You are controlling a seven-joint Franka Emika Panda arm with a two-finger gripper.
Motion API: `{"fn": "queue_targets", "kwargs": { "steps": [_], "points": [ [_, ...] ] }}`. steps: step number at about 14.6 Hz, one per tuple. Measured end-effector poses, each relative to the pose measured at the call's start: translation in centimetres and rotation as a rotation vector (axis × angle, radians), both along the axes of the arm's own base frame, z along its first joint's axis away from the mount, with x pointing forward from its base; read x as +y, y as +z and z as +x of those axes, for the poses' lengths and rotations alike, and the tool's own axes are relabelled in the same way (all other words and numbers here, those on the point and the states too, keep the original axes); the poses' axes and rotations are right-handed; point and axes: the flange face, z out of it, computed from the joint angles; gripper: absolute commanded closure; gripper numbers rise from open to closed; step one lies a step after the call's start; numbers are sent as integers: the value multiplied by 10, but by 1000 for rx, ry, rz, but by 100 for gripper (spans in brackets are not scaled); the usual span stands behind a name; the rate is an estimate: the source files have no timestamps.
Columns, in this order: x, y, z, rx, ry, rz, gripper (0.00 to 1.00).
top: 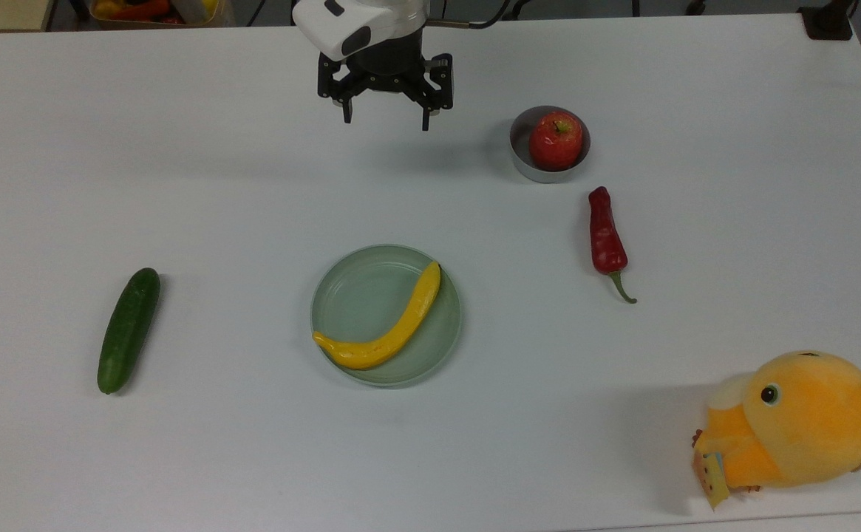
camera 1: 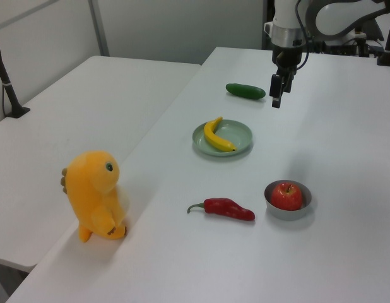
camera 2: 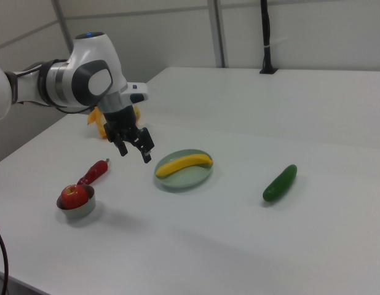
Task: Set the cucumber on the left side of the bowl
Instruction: 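Move the gripper over the green cucumber and lower onto it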
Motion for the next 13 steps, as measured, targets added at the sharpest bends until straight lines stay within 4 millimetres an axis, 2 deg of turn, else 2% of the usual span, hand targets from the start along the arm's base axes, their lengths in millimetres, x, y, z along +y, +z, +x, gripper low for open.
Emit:
{"fn": "queue_targets", "kwargs": {
  "steps": [9,13],
  "points": [
    [0,3,3,-28,0,5,0],
    [-16,5,17,-78,-29,14,0]
  ]
}}
